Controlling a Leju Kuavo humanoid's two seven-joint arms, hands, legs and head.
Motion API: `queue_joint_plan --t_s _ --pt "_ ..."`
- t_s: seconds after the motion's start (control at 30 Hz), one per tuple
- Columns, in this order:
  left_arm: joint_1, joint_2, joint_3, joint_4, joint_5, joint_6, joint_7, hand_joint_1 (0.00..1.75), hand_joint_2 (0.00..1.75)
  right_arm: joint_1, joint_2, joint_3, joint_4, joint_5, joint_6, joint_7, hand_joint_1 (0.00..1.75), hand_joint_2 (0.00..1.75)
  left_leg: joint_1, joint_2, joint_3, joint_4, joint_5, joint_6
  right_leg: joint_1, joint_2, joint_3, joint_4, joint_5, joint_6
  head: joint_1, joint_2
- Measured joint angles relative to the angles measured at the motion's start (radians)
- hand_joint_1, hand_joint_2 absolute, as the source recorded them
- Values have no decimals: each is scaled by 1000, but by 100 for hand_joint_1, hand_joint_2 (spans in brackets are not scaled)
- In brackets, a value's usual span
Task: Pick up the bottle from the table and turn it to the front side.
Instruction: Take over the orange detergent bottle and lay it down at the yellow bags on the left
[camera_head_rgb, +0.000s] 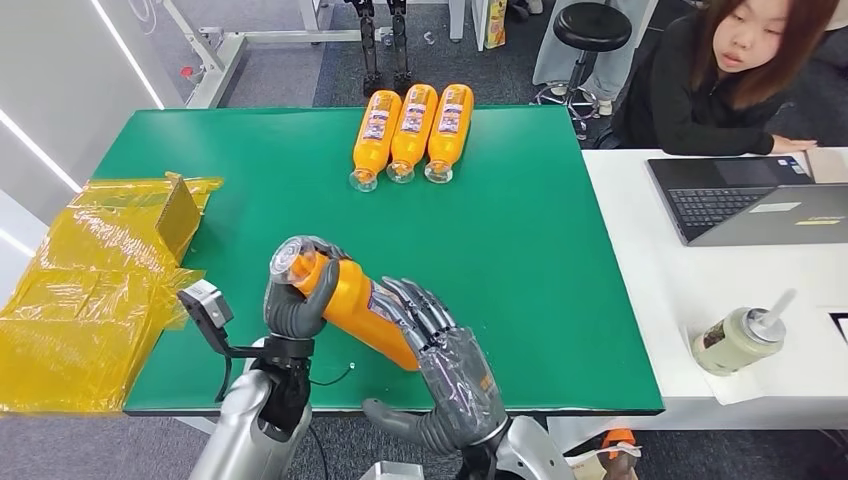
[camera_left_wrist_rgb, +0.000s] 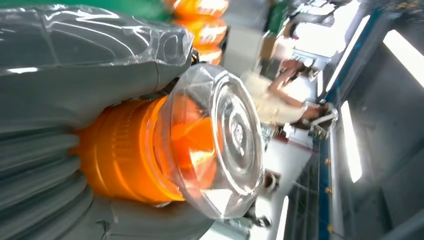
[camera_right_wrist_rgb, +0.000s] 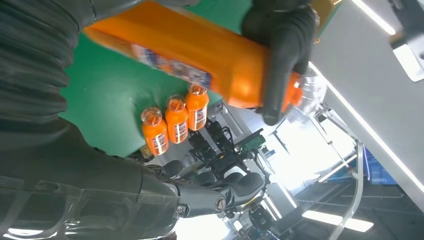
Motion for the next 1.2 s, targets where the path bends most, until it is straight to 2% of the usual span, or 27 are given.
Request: queue_joint_plan --t_s 0.3,0.47,0.63,0.77,0.9,1.07,1.2 --pt "-15 91 82 -141 -231 34 51 175 175 14 -33 0 30 -54 -54 -46 0 175 0 0 0 -1 0 0 0 0 0 0 0 0 0 0" --pt "-43 202 85 -184 -476 132 71 174 175 22 -56 -1 52 -70 -74 -52 0 175 0 1 0 0 1 -1 0 1 -1 0 0 -1 0 0" --pt "-123 307 64 -187 -831 267 157 169 175 40 -71 -10 49 -74 -98 -45 0 175 1 1 0 0 2 -2 0 1 -1 1 1 -1 0 0" --pt "-188 382 18 -126 -1034 357 213 175 175 76 -90 -22 32 -86 -126 -41 0 175 0 1 0 -1 2 -3 0 2 -1 1 1 -2 0 0" --pt "-231 428 -44 -21 -1240 465 309 175 175 107 -107 -34 18 -105 -140 -42 0 175 0 3 0 0 2 -3 0 3 -2 1 1 -2 0 0" --pt "-257 441 -83 122 -1373 510 396 175 175 111 -119 -42 16 -144 -129 -61 0 175 0 4 0 -1 2 -3 0 4 -2 1 1 -2 0 0" --pt "-259 438 -81 251 -1415 552 422 175 175 94 -132 -43 31 -199 -117 -99 0 175 0 4 0 -1 2 -3 0 4 -2 1 1 -2 0 0"
